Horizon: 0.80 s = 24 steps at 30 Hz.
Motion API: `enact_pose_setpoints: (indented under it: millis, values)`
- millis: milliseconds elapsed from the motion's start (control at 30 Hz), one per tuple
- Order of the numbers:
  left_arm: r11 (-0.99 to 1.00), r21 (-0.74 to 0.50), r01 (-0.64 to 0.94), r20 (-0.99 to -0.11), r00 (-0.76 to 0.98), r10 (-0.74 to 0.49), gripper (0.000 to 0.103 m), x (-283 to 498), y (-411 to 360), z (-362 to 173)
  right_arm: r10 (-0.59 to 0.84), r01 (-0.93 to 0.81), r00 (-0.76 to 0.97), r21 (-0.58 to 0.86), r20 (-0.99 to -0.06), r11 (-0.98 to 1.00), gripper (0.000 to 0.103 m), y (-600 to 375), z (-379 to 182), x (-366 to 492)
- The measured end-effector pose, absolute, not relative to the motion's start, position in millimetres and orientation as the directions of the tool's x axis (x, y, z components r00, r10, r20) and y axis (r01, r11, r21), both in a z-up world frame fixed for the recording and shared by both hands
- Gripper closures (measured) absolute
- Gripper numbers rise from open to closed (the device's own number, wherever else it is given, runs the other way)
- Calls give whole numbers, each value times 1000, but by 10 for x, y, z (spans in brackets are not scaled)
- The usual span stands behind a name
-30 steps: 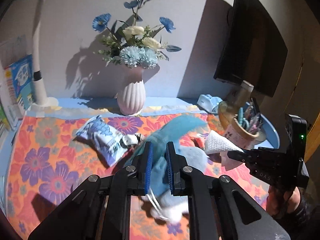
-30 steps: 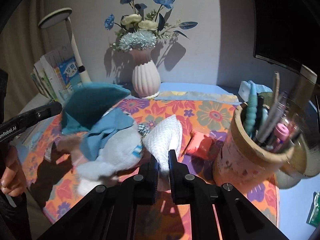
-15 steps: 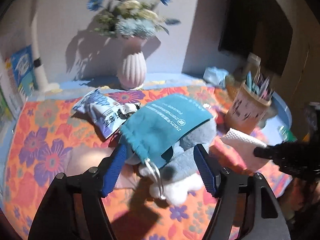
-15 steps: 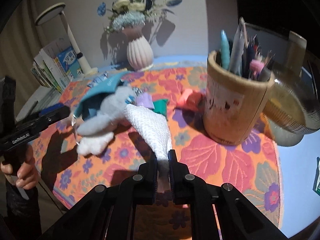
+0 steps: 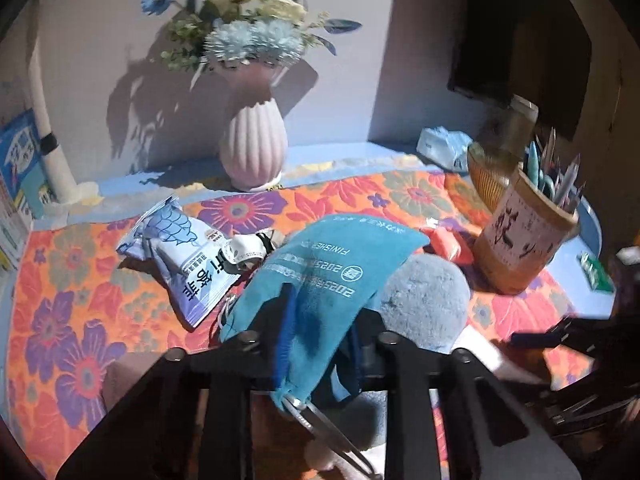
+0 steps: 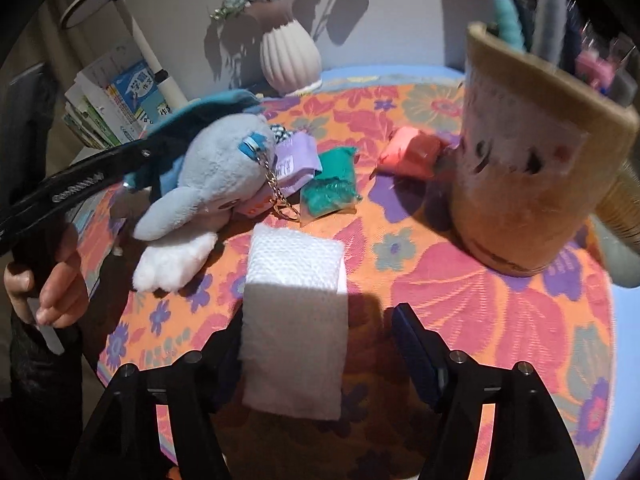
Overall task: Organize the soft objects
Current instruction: 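Grasp the white towel with the right tool while the left tool grasps the teal cloth, then carry the white towel and teal cloth with both tools over the amber glass bowl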
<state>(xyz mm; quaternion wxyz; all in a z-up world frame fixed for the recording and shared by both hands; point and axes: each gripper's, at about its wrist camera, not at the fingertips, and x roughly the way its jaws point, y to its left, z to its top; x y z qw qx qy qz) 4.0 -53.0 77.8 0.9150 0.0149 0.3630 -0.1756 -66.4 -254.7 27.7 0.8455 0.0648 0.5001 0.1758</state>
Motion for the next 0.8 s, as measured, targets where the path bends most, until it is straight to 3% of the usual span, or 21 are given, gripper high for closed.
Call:
enact_pose_setpoints:
  millis: [100, 133, 167, 333, 500, 800]
  values:
    - [933, -191, 306, -629, 692, -355, 91, 7, -334, 878, 375, -236, 445, 297, -813, 925, 36, -2509, 248, -642]
    - [934, -205, 292, -621, 699, -355, 93, 0, -276, 912, 376, -240, 446, 296, -812, 924, 47, -2483, 256, -645]
    - [935, -218, 279, -613, 706, -354, 93, -11, -219, 948, 382, -251, 445, 297, -810, 921, 68, -2449, 259, -643]
    - [900, -328, 288, -543, 722, -429, 93, -147, 19, 1172, 382, -286, 463, 273, -800, 918, 88, -2315, 327, -711]
    - [858, -404, 317, -483, 722, -494, 93, -306, 111, 1323, 402, -297, 510, 283, -760, 912, 89, -2334, 522, -806]
    - [857, -382, 346, -451, 740, -499, 93, -540, -10, 1530, 402, -280, 585, 290, -705, 915, 89, -2547, 835, -981]
